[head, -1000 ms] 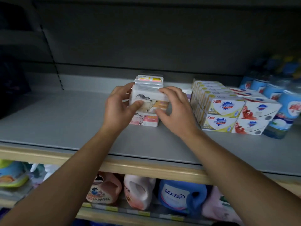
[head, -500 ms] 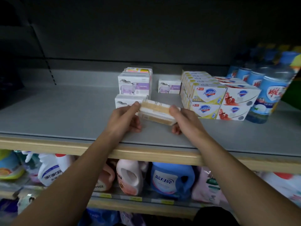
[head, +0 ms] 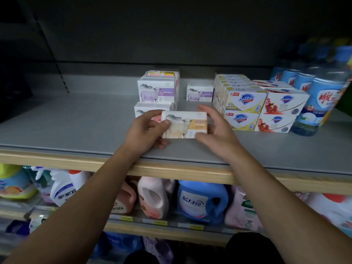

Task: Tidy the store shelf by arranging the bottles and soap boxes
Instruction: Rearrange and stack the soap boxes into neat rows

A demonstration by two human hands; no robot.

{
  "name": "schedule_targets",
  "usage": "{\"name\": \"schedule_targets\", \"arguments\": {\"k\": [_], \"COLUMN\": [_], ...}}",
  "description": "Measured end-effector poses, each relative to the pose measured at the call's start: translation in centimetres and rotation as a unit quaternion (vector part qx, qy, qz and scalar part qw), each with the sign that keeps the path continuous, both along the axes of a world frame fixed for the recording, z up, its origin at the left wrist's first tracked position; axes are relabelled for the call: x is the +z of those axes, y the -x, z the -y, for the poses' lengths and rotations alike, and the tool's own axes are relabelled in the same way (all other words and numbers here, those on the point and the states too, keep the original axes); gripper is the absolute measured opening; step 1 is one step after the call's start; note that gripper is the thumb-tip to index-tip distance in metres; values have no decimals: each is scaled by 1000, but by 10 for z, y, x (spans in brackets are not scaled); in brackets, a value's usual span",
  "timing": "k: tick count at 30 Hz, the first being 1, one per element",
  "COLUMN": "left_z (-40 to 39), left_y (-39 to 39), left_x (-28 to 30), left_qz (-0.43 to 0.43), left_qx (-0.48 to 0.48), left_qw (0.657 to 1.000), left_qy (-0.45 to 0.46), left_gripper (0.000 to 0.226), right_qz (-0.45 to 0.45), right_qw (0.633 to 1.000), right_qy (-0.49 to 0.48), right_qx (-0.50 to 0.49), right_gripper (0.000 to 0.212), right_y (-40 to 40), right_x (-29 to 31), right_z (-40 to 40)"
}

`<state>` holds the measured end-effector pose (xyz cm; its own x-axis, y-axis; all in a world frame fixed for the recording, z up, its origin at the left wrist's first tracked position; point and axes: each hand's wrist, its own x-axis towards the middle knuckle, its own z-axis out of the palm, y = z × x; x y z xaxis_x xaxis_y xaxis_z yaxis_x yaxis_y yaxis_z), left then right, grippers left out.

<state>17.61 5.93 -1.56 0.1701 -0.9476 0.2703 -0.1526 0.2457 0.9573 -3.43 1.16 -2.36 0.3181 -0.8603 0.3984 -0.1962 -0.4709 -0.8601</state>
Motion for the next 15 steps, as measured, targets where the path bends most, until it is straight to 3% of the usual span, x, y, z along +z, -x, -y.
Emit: {"name": "schedule_targets", "arguments": {"k": [3, 8, 15], "left_z": [-3, -9, -6], "left_y": [-2, -2, -2], "left_x": [0, 2, 1], "left_qz": [9, 0, 80], "left_qx": [2, -16, 14], "left_qw": [1000, 997, 989], "left_qy": [26, 75, 122], "left_gripper": [28, 33, 51], "right_qz": [-39, -41, -75], "right_qw": [999, 997, 991], "right_qy": [21, 49, 71], "right_qx": [-14, -50, -80], "right_gripper": [87, 52, 44], "right_y": [-4, -4, -4], "right_x": [-4, -4, 0], "right_z": [3, 0, -3]}}
